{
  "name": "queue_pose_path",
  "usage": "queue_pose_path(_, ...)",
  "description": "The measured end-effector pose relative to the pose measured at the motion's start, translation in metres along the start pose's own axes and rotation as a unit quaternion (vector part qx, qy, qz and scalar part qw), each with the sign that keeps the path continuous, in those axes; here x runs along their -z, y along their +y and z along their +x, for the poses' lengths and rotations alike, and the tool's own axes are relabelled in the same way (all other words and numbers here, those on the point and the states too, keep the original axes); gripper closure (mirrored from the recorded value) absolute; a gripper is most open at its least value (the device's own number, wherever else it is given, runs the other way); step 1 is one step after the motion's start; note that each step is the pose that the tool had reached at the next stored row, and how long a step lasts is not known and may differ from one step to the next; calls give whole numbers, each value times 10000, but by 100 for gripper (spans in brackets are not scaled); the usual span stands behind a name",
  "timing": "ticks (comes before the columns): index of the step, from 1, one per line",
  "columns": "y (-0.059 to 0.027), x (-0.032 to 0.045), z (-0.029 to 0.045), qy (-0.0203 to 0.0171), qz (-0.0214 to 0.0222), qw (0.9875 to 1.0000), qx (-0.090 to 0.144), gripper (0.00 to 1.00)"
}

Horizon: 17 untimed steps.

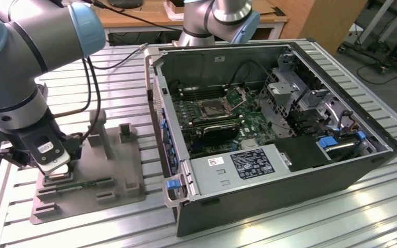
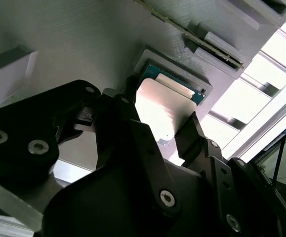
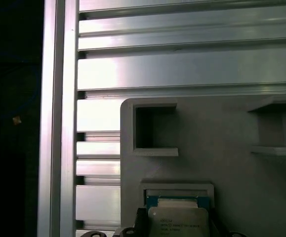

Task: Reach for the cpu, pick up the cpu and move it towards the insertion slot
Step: 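Pick up the cpu and move it towards the insertion slot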

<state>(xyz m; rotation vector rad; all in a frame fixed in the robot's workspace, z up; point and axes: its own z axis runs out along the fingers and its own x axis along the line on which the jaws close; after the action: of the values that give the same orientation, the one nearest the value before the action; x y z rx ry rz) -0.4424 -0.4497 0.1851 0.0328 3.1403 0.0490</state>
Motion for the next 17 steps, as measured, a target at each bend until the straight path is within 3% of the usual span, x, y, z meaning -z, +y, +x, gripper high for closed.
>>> queue_pose_path(17, 2, 58, 0, -1, -1, 10000, 0, 45)
